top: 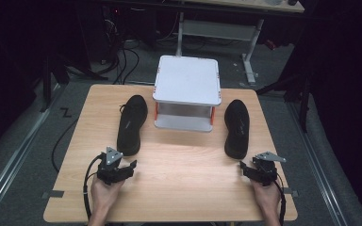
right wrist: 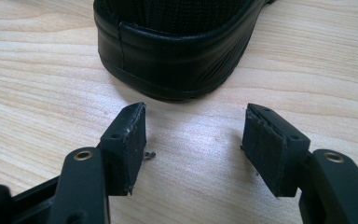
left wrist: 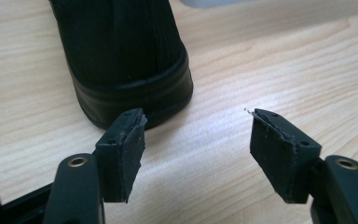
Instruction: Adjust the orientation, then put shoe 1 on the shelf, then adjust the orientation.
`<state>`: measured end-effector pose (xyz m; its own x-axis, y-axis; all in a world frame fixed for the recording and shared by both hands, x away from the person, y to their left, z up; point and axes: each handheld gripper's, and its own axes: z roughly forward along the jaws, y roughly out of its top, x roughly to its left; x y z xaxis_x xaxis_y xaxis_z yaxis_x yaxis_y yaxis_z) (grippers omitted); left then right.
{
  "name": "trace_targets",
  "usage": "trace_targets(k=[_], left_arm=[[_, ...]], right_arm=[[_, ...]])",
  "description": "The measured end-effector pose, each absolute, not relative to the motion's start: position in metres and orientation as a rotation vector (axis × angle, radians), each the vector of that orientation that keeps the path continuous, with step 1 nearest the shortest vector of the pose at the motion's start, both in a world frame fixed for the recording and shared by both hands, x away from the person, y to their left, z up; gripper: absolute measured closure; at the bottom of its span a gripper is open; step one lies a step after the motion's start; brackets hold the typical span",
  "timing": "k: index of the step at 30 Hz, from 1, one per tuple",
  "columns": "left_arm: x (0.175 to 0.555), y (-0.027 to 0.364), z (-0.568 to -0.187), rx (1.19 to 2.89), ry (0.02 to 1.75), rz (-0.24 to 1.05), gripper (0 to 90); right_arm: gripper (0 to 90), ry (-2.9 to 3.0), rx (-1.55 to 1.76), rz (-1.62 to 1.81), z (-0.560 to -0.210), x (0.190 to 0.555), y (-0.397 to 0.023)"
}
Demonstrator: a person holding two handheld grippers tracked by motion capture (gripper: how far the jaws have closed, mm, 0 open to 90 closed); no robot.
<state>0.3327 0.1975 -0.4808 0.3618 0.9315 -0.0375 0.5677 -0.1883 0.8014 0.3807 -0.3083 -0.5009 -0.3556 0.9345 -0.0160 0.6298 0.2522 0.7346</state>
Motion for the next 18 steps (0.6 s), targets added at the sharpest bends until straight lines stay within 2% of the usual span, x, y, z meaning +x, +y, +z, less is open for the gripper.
trace_targets(k=[18], left_arm=[[0.345,0.206,-0.453,1.837,1.292,0.617,35.6]], right_arm=[[39.6,2.077,1.423,0.896,-0.501,0.381,-0.309]])
